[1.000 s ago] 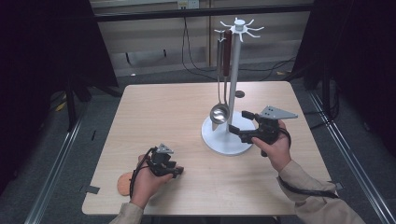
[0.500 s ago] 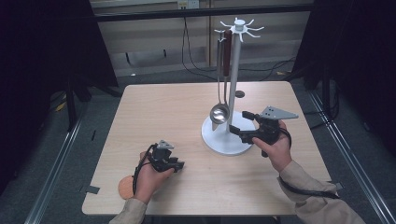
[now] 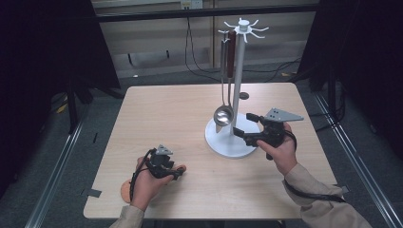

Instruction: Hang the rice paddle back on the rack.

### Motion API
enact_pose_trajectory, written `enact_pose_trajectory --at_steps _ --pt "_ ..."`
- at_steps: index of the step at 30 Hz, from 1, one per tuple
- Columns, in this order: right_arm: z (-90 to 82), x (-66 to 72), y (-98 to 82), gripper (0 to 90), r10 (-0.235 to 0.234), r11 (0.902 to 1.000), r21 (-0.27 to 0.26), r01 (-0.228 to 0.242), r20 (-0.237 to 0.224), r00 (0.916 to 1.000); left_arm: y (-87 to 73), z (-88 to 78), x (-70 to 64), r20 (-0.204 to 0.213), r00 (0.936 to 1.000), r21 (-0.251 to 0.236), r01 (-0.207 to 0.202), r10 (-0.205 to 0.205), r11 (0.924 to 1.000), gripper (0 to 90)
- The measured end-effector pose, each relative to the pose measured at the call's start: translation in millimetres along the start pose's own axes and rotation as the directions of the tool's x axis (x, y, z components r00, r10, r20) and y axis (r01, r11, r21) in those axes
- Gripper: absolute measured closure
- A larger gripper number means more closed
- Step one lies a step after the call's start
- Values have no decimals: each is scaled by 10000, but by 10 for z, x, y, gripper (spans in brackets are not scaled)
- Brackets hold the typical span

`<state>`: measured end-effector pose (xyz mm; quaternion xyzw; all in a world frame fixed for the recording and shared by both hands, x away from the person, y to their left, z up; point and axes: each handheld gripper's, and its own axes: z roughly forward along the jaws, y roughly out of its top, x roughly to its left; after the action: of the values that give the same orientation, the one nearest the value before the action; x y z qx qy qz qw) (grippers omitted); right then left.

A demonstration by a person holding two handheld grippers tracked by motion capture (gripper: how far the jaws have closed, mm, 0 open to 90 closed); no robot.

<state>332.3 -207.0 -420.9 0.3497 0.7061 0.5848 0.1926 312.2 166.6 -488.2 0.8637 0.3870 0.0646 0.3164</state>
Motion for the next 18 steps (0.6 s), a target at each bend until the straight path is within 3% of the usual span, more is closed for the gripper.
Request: enact_pose_trajectory --at_steps 4,13,18 --pt "1 4 3 164 -57 10000 2 57 0 10000 7 -1 -1 -22 10000 26 -56 56 10000 579" --pt "-32 -11 -10 164 -46 10000 1 46 95 9999 120 118 -5 -18 10000 -308 63 -64 9995 643" --pt "-83 -27 -33 164 -14 10000 40 13 193 9998 192 172 -9 52 9994 -217 -349 351 9992 646"
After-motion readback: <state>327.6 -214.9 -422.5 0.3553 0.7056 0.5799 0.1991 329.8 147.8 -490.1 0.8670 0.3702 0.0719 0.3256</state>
